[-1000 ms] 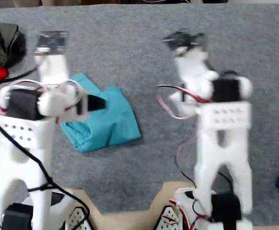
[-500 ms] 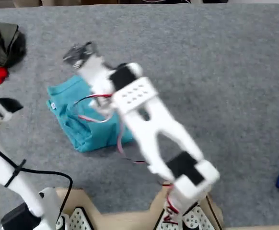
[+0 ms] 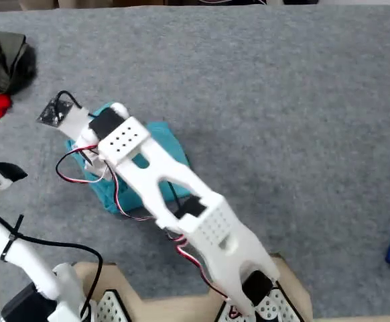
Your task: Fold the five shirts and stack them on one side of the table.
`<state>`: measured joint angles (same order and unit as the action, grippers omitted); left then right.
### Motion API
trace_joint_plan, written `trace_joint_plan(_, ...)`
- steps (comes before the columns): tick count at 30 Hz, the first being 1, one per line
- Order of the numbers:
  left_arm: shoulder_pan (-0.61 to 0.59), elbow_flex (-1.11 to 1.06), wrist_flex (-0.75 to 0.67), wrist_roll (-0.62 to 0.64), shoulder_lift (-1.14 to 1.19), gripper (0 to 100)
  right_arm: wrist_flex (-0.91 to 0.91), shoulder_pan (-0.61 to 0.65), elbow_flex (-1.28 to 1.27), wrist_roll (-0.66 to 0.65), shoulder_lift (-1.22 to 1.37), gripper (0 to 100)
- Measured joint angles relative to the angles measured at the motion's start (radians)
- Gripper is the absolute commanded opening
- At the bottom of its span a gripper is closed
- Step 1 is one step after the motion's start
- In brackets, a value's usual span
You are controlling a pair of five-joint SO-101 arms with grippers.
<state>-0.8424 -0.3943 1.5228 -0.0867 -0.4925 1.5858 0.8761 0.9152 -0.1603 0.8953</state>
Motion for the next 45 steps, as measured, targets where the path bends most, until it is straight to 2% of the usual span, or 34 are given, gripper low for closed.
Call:
trace_joint_plan(2, 0.000, 0.000, 0.000, -0.006, 0.000, 34, 0.049, -0.002, 0.083, 0.000, 0.072, 25.6)
trace_joint_plan(6, 0.000, 0.000, 0.000, -0.008, 0.000, 34, 0.164, -0.005, 0.265, 0.000, 0.173, 0.7)
trace_joint_plan(8, 0.000, 0.000, 0.000, -0.008, 0.000, 34, 0.176, -0.023, 0.342, 0.000, 0.198, 3.0)
trace_joint_plan(11, 0.000, 0.000, 0.000, -0.008, 0.000, 34, 0.183, -0.071, 0.413, 0.000, 0.204, 0.3)
trace_joint_plan(20, 0.012, 0.000, -0.003, -0.008, 0.000, 34, 0.183, -0.218, 0.551, 0.000, 0.204, 0.5)
trace_joint_plan(29, 0.215, 0.000, -0.003, -0.009, 0.000, 34, 0.186, -0.414, 0.603, 0.000, 0.190, 0.5)
trace_joint_plan(32, 0.304, -0.009, -0.037, 0.002, 0.000, 34, 0.186, -0.499, 0.528, 0.000, 0.120, 0.5)
trace_joint_plan(36, 0.393, -0.049, -0.160, 0.078, 0.000, 34, 0.186, -0.617, 0.331, 0.000, -0.021, 0.5)
trace_joint_plan(41, 0.488, -0.138, -0.358, 0.114, 0.000, 34, 0.186, -0.727, -0.064, 0.002, -0.253, 0.5)
trace_joint_plan(45, 0.546, -0.216, -0.525, 0.124, 0.000, 34, 0.183, -0.770, -0.417, -0.075, -0.425, 0.5)
